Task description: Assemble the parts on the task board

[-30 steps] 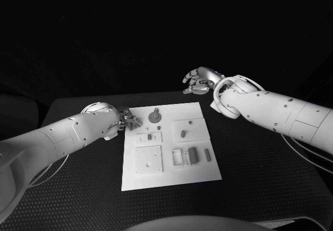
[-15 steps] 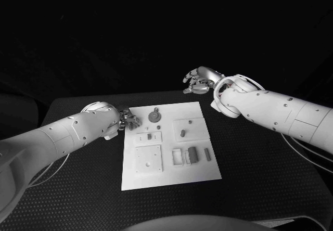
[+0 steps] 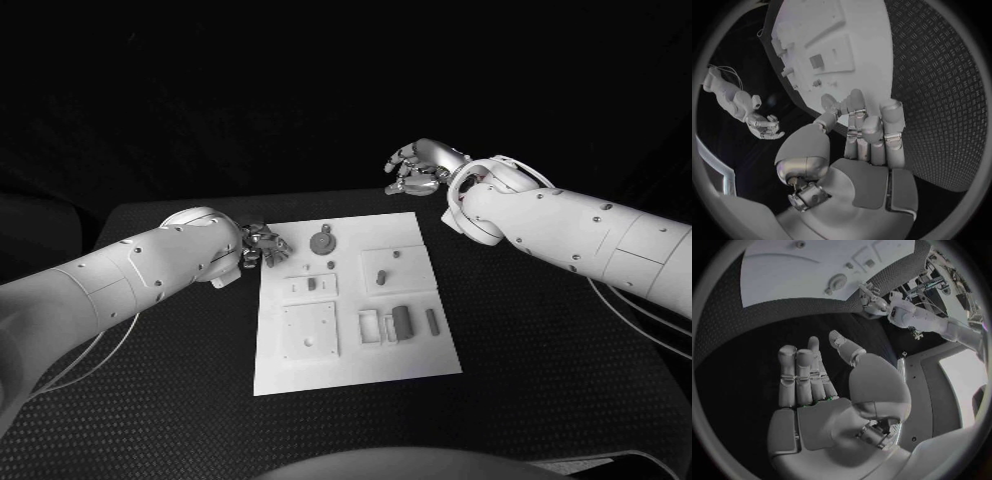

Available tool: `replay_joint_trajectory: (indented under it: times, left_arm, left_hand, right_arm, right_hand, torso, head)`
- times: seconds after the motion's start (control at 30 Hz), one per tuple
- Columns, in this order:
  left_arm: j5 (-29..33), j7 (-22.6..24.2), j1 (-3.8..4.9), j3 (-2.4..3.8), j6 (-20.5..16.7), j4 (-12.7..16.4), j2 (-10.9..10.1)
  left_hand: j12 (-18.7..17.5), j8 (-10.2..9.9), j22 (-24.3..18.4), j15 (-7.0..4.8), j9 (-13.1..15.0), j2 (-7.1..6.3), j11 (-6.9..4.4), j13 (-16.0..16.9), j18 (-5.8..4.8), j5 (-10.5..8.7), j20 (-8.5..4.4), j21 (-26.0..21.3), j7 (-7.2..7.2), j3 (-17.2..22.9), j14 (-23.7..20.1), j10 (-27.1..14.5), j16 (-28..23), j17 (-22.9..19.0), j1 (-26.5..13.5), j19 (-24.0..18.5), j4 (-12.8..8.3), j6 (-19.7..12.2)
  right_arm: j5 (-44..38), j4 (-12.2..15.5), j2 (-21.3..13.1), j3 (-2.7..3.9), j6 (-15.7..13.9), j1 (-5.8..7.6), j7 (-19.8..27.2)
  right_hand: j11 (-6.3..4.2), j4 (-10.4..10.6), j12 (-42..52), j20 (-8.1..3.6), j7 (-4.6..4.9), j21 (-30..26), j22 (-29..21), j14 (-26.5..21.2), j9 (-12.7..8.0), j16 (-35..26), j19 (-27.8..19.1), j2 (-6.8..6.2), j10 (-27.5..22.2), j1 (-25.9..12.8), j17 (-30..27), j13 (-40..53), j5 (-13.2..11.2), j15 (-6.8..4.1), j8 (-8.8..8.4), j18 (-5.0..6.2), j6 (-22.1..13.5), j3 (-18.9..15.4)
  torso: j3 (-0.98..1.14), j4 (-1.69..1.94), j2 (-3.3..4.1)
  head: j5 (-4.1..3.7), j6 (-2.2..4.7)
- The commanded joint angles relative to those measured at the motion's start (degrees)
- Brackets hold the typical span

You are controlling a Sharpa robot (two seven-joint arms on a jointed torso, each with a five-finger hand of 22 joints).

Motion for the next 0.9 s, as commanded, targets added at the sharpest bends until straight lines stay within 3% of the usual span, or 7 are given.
replay_joint_trajectory:
  times: [0.03, 0.33, 0.43, 0.6, 0.9]
  left_arm:
    - [2.3, -0.5, 0.48, 0.22, 0.4, 2.5, -1.4]
    - [2.9, -1.8, 1.27, 0.35, -0.3, 10.2, -5.5]
    - [2.9, -2.2, 1.26, 0.31, -0.1, 11.8, -6.1]
    - [2.8, -2.9, 1.19, 0.09, -0.3, 14.1, -6.9]
    - [1.7, -3.3, 0.86, -2.21, 0.0, 15.2, -6.9]
  left_hand:
    - [0.3, -0.1, 1.0, -0.14, 0.1, 1.95, 0.22, 0.1, 3.84, -0.13, -0.01, 0.3, 0.40, 1.6, 0.5, -0.3, -0.3, 0.1, 2.2, 0.6, -1.5, 0.1]
    - [0.4, -0.1, 1.0, -0.15, 0.1, 2.01, 0.20, 0.1, 3.84, -0.19, -0.06, 0.3, 0.38, 1.7, 0.5, -0.2, -0.2, 0.1, 2.3, 0.6, -1.6, 0.1]
    - [0.4, -0.1, 1.0, -0.16, 0.2, 2.02, 0.19, 0.2, 3.84, -0.19, -0.07, 0.4, 0.36, 1.7, 0.5, -0.2, -0.2, 0.2, 2.3, 0.6, -1.7, 0.2]
    - [0.5, 0.0, 1.0, -0.20, 0.2, 2.07, 0.15, 0.2, 3.83, -0.18, -0.11, 0.4, 0.31, 1.9, 0.5, -0.1, -0.1, 0.3, 2.5, 0.7, -1.9, 0.3]
    - [0.6, 0.0, 1.1, -0.26, 0.3, 2.18, 0.10, 0.3, 3.79, -0.05, -0.14, 0.5, 0.25, 2.2, 0.6, 0.0, 0.0, 0.4, 3.0, 0.7, -2.0, 0.4]
  right_arm:
    - [-0.4, -0.3, -0.1, 0.03, 0.6, 0.00, 0.0]
    - [-0.4, -1.1, -0.2, 0.03, 0.6, 0.00, 0.0]
    - [-0.4, -1.2, -0.3, 0.03, 0.6, 0.00, 0.0]
    - [-0.4, -1.1, -0.4, 0.02, 0.6, 0.00, 0.0]
    - [-0.4, -1.2, -0.5, 0.02, 0.7, 0.00, 0.0]
  right_hand:
    - [0.26, 0.2, -0.2, -0.29, 0.65, -0.3, 0.1, -0.3, 0.0, -0.1, 0.2, -0.04, 0.0, -0.5, -0.1, 0.1, 0.1, -0.12, 0.26, 4.84, -0.2, -0.1]
    - [0.26, 0.2, -0.2, -0.29, 0.65, -0.3, 0.1, -0.3, 0.0, -0.1, 0.2, -0.09, 0.0, -0.6, -0.1, 0.1, 0.1, -0.12, 0.26, 4.84, -0.2, -0.1]
    - [0.26, 0.2, -0.2, -0.29, 0.65, -0.3, 0.1, -0.3, 0.0, -0.1, 0.2, -0.10, 0.0, -0.6, -0.1, 0.1, 0.1, -0.12, 0.26, 4.84, -0.2, -0.1]
    - [0.26, 0.2, -0.2, -0.29, 0.65, -0.3, 0.1, -0.3, 0.0, -0.1, 0.2, -0.10, 0.0, -0.6, -0.1, 0.1, 0.1, -0.12, 0.26, 4.84, -0.2, -0.1]
    - [0.26, 0.3, -0.2, -0.29, 0.65, -0.3, 0.1, -0.3, 0.0, -0.1, 0.2, -0.11, 0.0, -0.7, -0.1, 0.1, 0.1, -0.12, 0.27, 4.84, -0.2, -0.1]
  torso:
    - [-0.09, 0.16, -0.03]
    - [-0.10, 0.29, -0.04]
    - [-0.12, 0.36, -0.05]
    - [-0.11, 0.17, 0.08]
    - [-0.05, 0.09, 0.06]
  head:
    - [0.13, 0.07]
    - [0.41, 0.03]
    - [0.44, 0.03]
    - [0.64, -0.07]
    - [0.91, -0.35]
